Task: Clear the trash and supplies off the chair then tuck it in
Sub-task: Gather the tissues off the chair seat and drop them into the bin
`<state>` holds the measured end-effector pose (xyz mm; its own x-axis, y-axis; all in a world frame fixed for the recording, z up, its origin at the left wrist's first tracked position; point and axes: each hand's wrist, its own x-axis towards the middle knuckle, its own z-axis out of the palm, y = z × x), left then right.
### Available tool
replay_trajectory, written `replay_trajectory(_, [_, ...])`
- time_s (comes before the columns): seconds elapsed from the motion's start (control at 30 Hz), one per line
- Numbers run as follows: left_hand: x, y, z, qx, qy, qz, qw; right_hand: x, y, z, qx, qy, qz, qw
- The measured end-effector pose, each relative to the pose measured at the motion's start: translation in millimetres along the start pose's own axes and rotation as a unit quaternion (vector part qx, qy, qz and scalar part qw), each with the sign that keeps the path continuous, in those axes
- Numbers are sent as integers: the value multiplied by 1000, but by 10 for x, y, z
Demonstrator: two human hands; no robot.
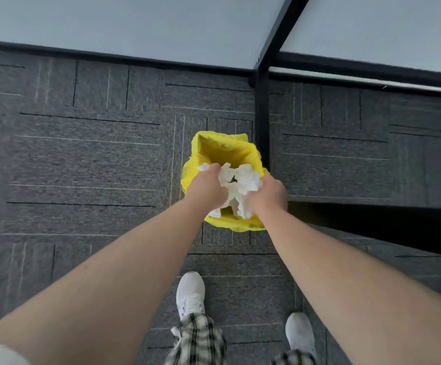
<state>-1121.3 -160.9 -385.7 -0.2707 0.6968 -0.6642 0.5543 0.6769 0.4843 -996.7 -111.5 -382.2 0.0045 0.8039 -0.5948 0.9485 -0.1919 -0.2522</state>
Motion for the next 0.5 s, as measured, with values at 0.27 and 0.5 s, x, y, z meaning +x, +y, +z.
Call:
replay_trajectory(0.27, [154, -70, 200, -22, -40, 22, 999, 137, 64, 179, 19, -67, -39, 997])
replay_trajectory(0.5, [13, -29, 52, 31, -100, 32, 994, -33, 81, 6, -33, -97, -76, 992])
